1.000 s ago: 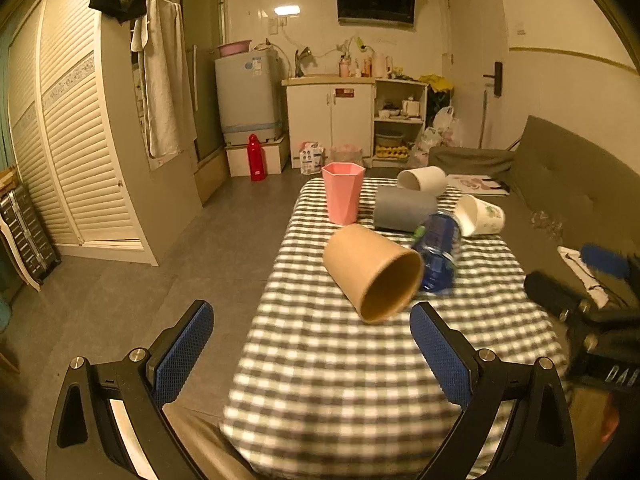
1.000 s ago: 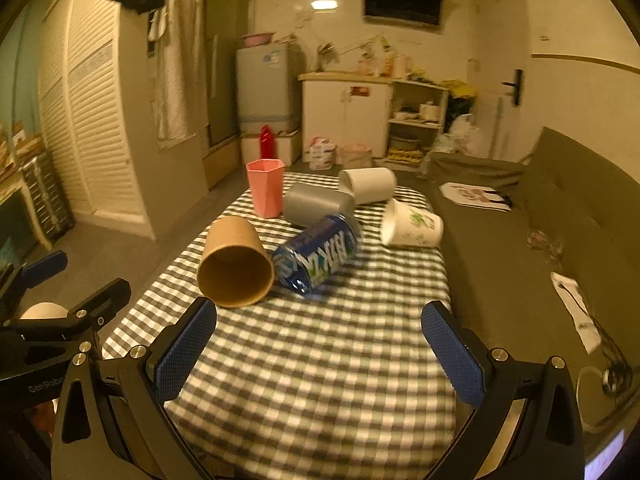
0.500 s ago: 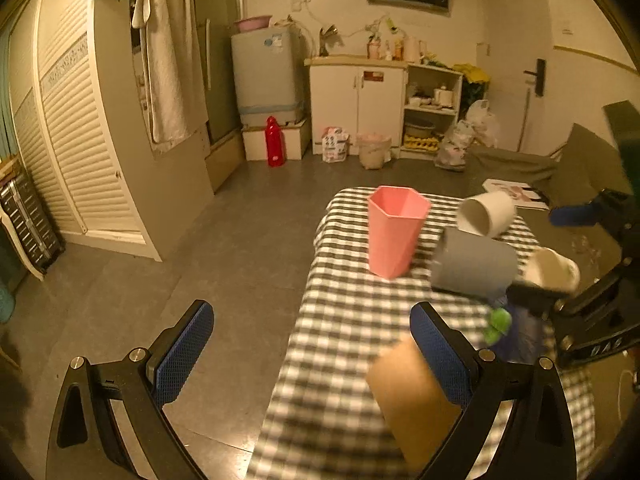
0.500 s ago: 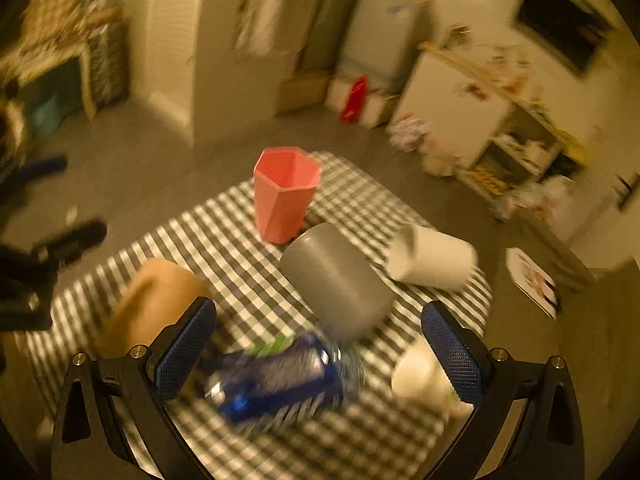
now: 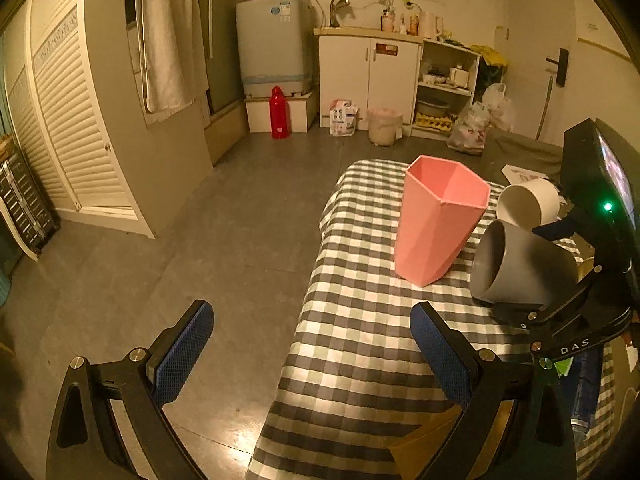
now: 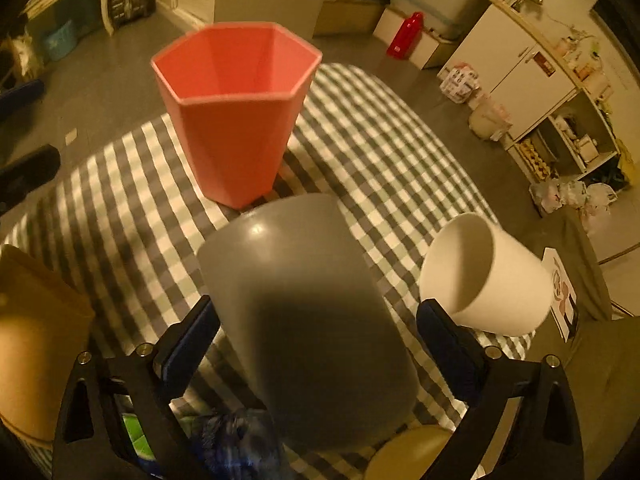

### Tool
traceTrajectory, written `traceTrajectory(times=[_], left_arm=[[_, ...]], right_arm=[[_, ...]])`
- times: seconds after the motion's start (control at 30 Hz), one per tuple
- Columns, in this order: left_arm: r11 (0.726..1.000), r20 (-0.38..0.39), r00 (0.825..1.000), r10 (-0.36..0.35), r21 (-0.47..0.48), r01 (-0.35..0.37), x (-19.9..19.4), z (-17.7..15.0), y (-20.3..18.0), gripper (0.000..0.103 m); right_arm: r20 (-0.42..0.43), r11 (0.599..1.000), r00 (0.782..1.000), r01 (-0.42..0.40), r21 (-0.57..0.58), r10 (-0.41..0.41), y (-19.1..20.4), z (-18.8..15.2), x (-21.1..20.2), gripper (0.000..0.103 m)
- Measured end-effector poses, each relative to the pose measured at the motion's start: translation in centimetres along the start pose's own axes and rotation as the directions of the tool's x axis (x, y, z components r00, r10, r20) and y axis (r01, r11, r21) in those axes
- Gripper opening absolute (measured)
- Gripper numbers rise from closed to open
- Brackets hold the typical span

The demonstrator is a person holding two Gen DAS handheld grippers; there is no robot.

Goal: Flip cup upside down
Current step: 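Reach the right gripper to the grey cup and grasp it, then lift the grey cup with the right gripper and carry it toward the left gripper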

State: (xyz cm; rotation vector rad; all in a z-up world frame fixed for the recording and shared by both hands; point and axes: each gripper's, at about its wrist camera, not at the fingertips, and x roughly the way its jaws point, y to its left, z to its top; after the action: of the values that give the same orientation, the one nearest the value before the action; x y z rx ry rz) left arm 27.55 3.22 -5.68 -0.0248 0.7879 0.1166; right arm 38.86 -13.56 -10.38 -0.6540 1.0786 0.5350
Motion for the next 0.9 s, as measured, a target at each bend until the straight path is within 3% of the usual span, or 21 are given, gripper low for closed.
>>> traceTrajectory(times=[0.03,0.2,0.5,0.73,0.9], left_arm=[[1.0,-0.001,1.0,0.001,0.0,-0.001,0.0,-0.1,0.2,0.101],[1.0,0.018,1.0,0.014,0.006,-0.014,-1.1,0.1,0.3,0.101],[1.0,0.111,0.994,-0.004,0.008,0.003,-7.7,1.1,0.6,0.101],[0.999,0.176,0.984,-0.031,0.021,0.028,-14.8,0.0,1.1,0.101],[0.999,0.191,0.981,-0.033,0.029,0.028,-18.8,-2.8,2.1,0.101]], right_arm=[[-0.011,1.0,1.0,-0.004,-0.002,0.004,0.1,0.2,0.3,0.088],[-0.01,1.0,1.0,0.02,0.015,-0.02,0.3,0.8,-0.4,0.084],[0.136,0.986,0.987,0.063,0.156,-0.085,1.6,-0.2,-12.2,0.072],[0.215,0.969,0.972,0.036,0.243,-0.09,5.8,-4.5,-22.9,0.072],[0.188,0.964,0.982,-0.022,0.264,-0.029,11.4,-9.7,-26.7,0.072]])
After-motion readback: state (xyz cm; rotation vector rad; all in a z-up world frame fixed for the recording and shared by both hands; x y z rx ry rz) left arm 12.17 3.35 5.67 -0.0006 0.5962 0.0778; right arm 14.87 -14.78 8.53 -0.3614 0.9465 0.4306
